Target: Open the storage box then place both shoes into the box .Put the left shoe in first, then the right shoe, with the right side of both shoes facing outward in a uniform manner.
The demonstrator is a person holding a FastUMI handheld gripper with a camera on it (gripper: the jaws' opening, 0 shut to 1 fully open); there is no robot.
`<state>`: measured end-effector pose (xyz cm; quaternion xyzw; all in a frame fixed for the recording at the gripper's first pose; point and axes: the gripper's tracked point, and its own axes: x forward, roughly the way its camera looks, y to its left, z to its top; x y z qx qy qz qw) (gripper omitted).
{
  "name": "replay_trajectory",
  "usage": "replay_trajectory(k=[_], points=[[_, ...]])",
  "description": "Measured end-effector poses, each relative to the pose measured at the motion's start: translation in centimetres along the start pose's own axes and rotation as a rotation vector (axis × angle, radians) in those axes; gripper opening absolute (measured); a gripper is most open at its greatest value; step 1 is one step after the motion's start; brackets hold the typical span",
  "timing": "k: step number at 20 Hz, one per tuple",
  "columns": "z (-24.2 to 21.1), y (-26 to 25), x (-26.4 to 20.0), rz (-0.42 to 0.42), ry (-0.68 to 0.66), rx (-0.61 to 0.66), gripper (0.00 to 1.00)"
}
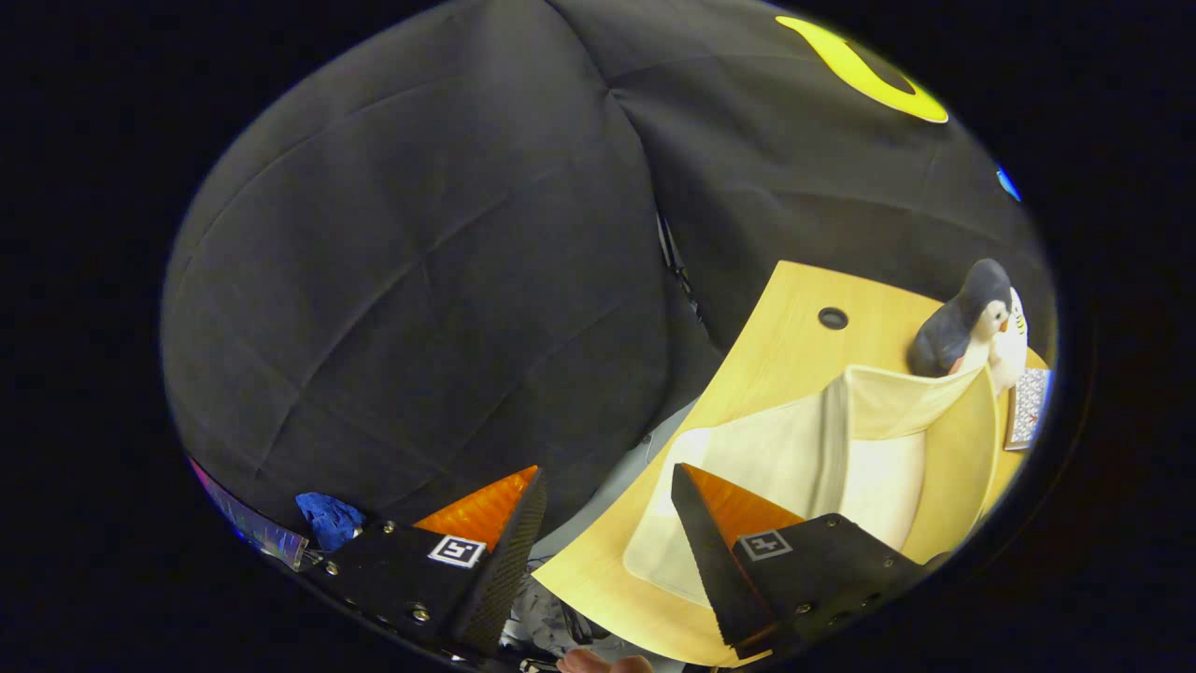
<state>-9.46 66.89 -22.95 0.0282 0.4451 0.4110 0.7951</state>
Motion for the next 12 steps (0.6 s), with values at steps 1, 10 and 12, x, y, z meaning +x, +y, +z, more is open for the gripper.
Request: replay_trajectory(k=[1, 10, 12], points=[[0.5, -1.2, -1.7, -0.003, -0.015, 0.005, 0.83], [2.9, -13.5, -14.4, -0.095, -0.143, 0.063, 0.83], [3.1, -15.5, -16.7, -0.108, -0.170, 0.094, 0.84]])
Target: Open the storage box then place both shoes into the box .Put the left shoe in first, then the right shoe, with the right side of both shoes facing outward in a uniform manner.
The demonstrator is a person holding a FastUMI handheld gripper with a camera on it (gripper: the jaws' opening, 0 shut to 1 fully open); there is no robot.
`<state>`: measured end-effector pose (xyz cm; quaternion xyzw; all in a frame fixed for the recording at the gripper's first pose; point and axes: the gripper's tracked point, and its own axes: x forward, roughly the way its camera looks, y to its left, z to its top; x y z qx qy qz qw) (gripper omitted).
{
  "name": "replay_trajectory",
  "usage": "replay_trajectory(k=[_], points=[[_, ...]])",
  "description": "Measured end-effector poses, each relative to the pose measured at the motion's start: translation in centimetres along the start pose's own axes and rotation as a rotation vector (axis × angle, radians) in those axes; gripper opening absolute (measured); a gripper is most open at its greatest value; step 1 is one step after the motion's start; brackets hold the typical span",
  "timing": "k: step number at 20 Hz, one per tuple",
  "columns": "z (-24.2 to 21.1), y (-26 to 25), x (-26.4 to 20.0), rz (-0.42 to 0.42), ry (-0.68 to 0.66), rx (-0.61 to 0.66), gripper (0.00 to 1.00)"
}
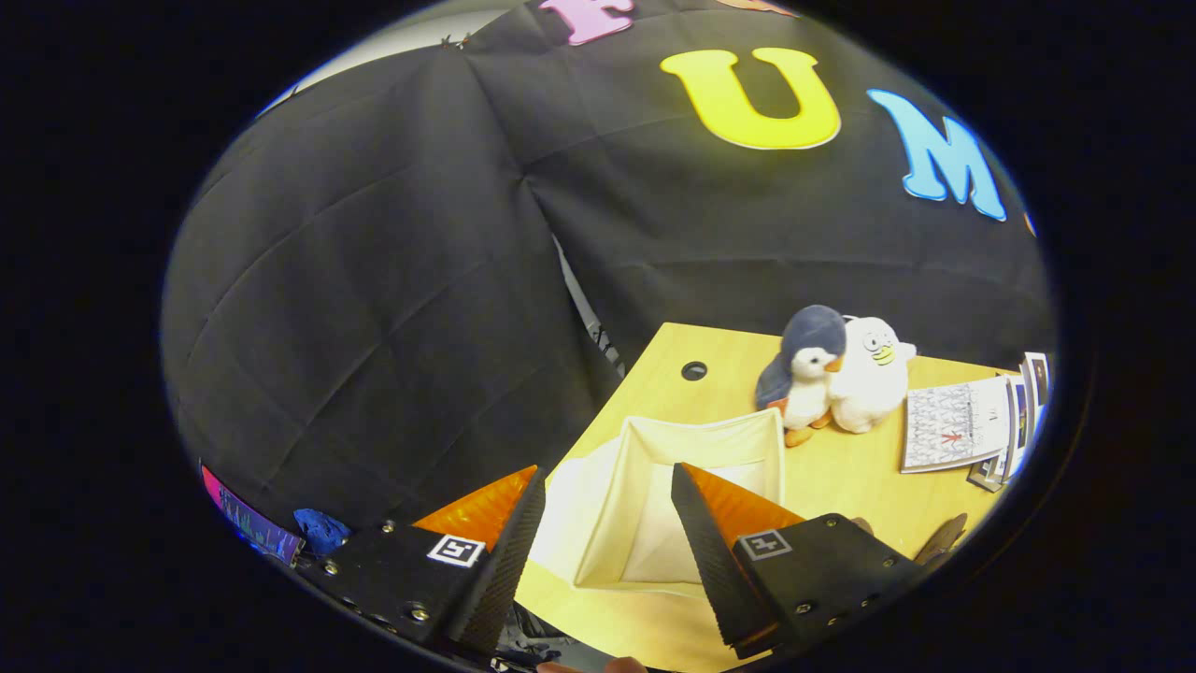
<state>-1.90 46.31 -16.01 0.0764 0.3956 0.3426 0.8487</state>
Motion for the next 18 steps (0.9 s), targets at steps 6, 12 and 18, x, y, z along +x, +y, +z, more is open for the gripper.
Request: replay_trajectory(k=[6, 12, 18], points=[[0.9, -5.3, -4.3, -0.041, -0.038, 0.030, 0.83], [-1.4, -12.0, -6.4, -0.120, -0.037, -0.017, 0.84], [-5.7, -18.4, -7.1, -0.179, 0.000, -0.016, 0.84]])
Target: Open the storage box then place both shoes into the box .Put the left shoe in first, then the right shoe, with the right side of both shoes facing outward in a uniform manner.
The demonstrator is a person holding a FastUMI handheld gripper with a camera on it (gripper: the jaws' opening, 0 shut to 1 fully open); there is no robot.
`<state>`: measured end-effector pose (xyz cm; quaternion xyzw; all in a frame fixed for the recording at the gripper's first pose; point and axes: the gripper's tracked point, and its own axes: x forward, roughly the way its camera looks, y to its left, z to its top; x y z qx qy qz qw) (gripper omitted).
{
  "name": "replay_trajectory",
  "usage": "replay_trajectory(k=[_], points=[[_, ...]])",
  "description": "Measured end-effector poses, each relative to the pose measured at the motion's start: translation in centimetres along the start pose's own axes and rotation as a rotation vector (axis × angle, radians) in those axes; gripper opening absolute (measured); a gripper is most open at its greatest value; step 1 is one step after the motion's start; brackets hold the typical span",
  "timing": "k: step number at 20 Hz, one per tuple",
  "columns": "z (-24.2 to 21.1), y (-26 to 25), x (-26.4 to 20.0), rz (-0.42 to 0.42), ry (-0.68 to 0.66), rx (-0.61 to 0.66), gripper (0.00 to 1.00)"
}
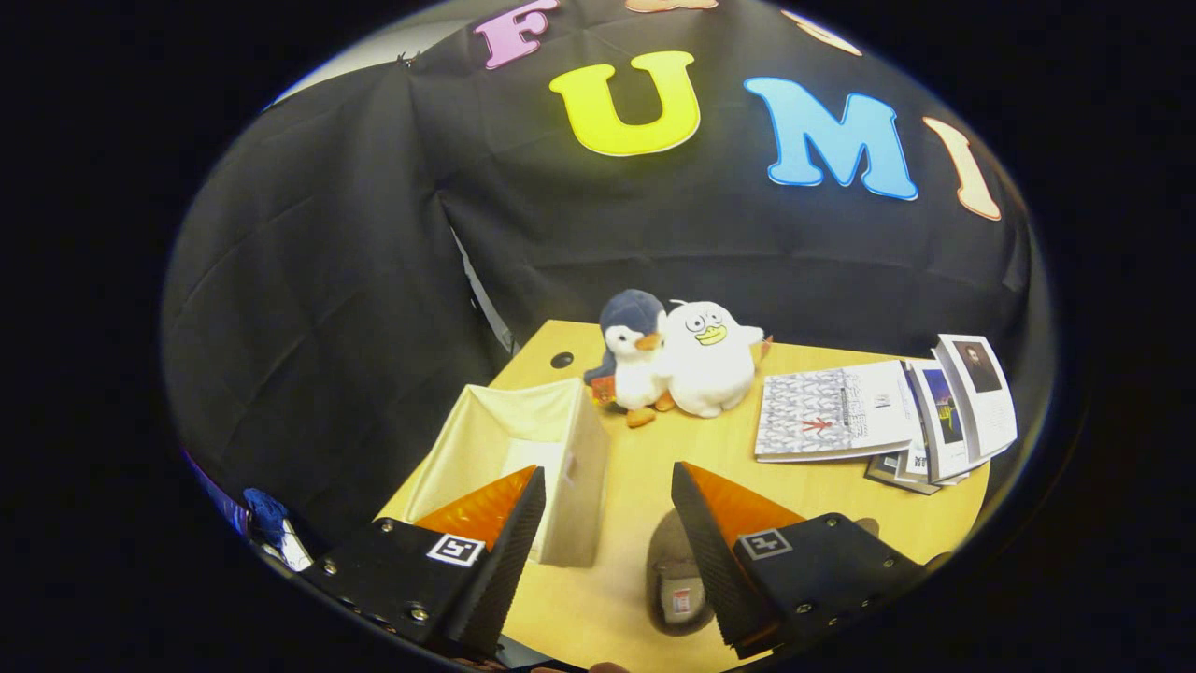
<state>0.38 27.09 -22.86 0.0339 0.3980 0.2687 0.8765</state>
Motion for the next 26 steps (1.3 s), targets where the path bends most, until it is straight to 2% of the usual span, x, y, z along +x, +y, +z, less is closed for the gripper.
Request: replay_trajectory(k=[6, 14, 16, 20, 26], points=[[-6.3, -5.8, 1.0, -0.072, 0.102, -0.012, 0.84], [-14.9, -9.9, 2.7, -0.124, 0.307, -0.035, 0.84], [-16.2, -10.8, 3.4, -0.150, 0.338, -0.064, 0.84], [-19.0, -11.3, 5.2, -0.145, 0.429, -0.055, 0.84], [-20.5, -12.1, 8.7, -0.166, 0.496, -0.081, 0.82]])
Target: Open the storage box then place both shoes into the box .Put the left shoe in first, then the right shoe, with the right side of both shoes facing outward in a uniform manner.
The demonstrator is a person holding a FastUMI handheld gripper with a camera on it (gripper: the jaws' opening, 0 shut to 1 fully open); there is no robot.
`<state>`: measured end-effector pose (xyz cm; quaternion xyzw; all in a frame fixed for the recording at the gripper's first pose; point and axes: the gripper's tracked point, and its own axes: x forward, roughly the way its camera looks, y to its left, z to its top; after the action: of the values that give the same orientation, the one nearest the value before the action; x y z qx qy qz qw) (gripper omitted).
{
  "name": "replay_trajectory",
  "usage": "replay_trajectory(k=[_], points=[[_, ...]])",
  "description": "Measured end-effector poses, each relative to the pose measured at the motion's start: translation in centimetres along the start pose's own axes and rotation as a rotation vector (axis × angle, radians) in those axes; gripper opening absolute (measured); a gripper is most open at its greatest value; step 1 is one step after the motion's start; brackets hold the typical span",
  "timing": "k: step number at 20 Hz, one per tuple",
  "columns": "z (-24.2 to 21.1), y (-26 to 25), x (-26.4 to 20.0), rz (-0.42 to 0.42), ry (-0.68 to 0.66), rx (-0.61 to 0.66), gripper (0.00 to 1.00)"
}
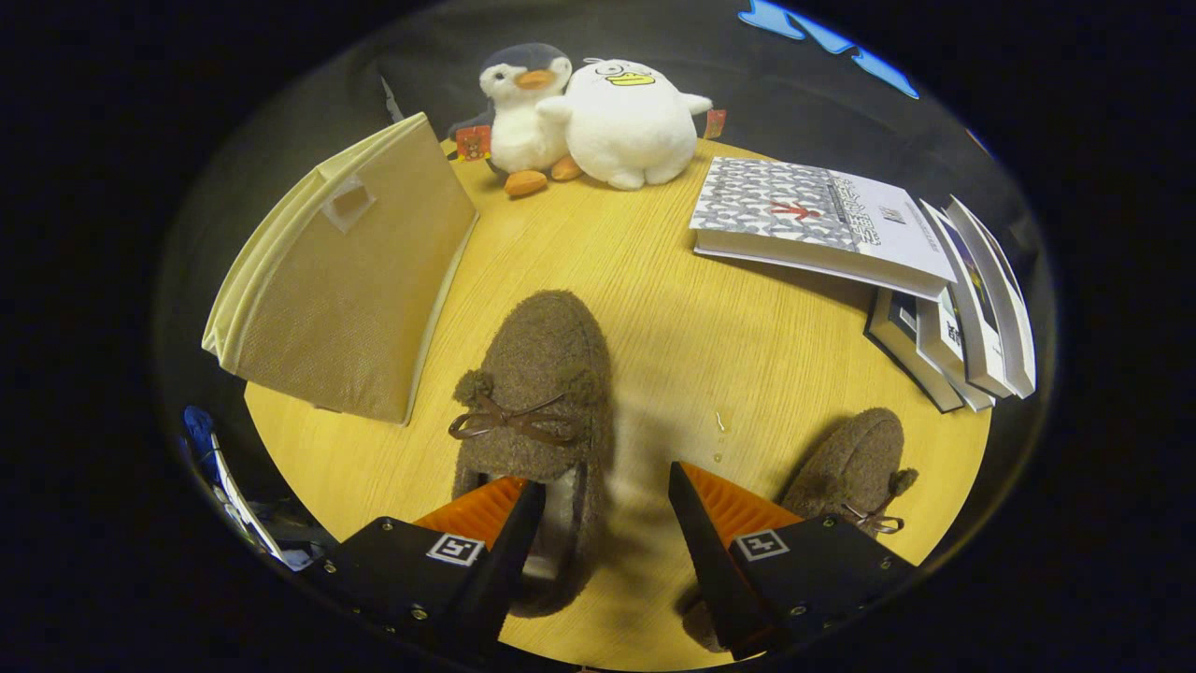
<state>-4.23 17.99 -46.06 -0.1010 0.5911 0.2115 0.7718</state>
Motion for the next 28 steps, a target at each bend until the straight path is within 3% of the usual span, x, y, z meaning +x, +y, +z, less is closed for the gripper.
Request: replay_trajectory(k=[2, 4, 6, 7, 9, 12, 21, 28], points=[[0.0, -0.1, 1.2, -0.008, 0.025, 0.011, 0.83], [-0.2, 1.1, 1.9, 0.052, 0.047, 0.047, 0.64], [-0.2, 1.2, 1.7, 0.056, 0.052, 0.093, 0.16], [0.0, 1.0, 1.6, 0.051, 0.046, 0.090, 0.08], [0.0, 1.3, 1.0, 0.058, 0.042, 0.103, 0.00], [0.7, 1.3, -0.4, 0.062, 0.025, 0.110, 0.00], [7.1, 3.5, -10.5, 0.206, -0.060, 0.154, 0.00], [15.0, 8.0, -16.6, 0.283, -0.160, 0.023, 0.00]])
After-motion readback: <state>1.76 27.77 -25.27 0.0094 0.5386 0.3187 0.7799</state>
